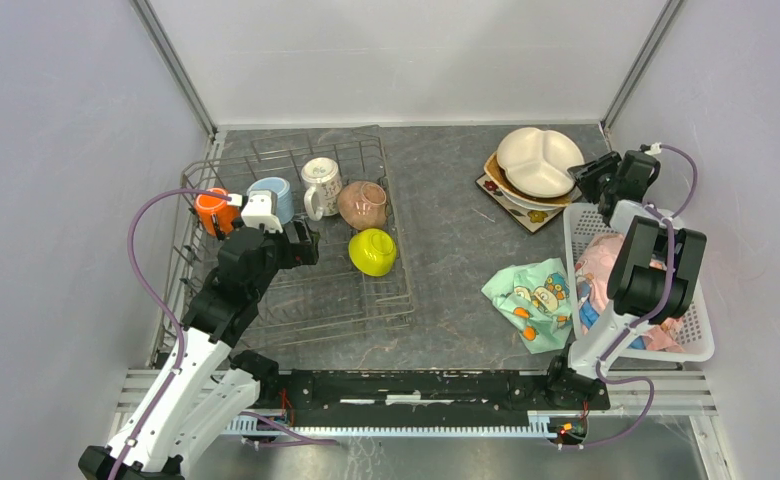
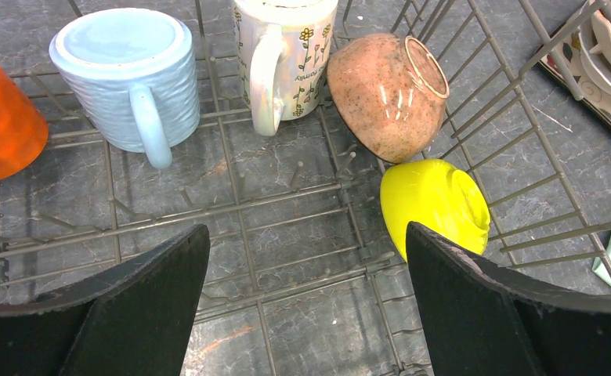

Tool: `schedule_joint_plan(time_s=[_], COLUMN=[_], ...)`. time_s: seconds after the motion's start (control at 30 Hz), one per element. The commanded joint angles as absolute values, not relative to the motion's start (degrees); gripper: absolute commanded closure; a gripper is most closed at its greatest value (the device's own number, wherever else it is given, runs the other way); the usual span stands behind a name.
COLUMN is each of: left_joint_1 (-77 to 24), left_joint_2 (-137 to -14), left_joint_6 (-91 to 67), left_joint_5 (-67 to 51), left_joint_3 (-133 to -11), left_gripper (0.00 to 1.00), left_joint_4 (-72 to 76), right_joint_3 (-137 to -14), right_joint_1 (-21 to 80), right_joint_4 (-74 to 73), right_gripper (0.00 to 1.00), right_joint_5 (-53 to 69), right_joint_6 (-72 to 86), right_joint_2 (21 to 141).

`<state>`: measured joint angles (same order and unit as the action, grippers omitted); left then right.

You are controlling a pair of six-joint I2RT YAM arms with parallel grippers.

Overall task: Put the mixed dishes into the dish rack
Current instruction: Pick up the plate at the center of the board.

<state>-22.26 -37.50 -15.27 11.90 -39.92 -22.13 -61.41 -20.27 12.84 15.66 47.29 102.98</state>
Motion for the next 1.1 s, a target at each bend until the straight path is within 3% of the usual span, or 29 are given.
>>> schedule_joint_plan(time_s=[0.0,0.23,0.63,1.07], left_joint_1=[-22.16,-22.16,-22.23,-22.15], left_joint_2=[-37.49,-37.53,-37.85,-38.67], left_joint_6=[-13.29,-13.27,-13.18,-13.36], left_joint_5=[12.17,12.16,12.30,12.59], left_joint_3=[-39.87,-39.85,-39.98,-40.02], left_gripper=[0.00,0.00,0.00,0.00], left_joint_4=[-19.26,-19.29,-19.37,-19.45], right_joint_3=[-62.11,-63.02,-63.54,-62.47], right_joint_1=[-19.69,-19.73,-19.79,-21.09], right_joint_4=[12.72,11.78,15.07,24.00], right_gripper=[0.58,0.60,1.00,1.00], right_joint_5=[19.49,20.83,22.98,27.25], right_joint_6=[49.20,49.04,47.62,55.48], right_joint_2=[104.67,106.08,105.81,104.85])
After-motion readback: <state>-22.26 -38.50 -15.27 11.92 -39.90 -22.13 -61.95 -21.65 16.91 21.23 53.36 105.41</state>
